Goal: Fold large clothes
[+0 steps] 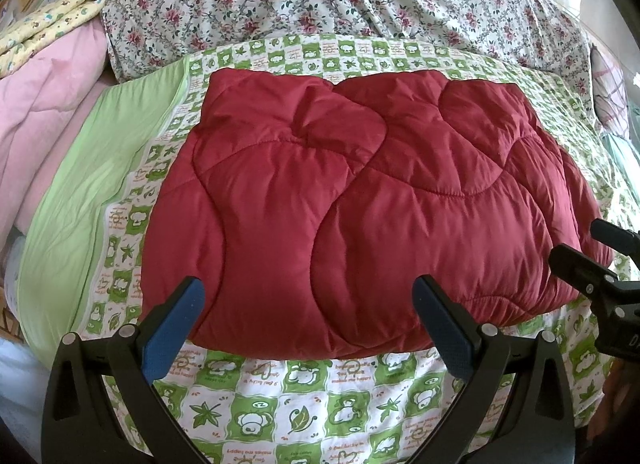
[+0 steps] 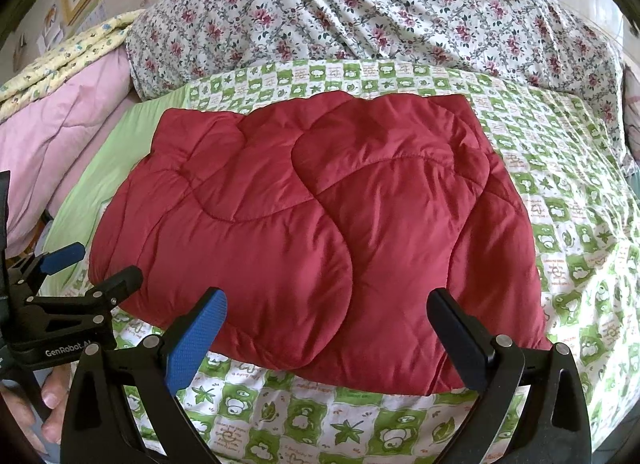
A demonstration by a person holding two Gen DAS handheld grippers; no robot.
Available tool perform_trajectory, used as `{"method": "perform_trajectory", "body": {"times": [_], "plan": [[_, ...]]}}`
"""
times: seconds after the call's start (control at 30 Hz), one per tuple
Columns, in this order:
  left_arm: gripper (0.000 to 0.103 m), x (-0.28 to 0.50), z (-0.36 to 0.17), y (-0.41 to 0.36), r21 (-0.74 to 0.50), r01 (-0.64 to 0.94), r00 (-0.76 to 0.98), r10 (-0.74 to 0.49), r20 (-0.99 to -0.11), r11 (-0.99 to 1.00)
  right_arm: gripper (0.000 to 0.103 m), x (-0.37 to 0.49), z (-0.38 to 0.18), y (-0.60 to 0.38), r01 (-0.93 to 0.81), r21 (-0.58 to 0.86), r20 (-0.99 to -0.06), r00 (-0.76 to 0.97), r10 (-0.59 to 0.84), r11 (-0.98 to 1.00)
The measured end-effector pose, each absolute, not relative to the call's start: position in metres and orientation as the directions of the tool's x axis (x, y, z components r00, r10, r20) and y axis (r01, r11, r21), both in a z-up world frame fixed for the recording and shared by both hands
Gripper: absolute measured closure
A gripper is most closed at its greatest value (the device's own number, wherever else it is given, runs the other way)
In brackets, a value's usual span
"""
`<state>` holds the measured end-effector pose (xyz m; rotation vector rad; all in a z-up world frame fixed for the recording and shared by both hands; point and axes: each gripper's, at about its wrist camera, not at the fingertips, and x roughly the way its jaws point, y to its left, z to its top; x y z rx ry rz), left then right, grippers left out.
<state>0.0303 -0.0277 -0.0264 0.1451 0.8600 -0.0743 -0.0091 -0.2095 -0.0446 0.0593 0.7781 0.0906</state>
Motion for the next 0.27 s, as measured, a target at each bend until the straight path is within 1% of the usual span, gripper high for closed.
{"method": "perform_trajectory", "body": {"times": [0.27], "plan": [[0.000, 0.0327, -0.0266, -0.0277, 0.095, 0.126, 0.652, -0.010, -0.758, 0.988, 0.002, -0.0078, -0.0450, -0.2131, -0.053, 0.088, -0.698, 0.709, 0.100, 0.995]]}}
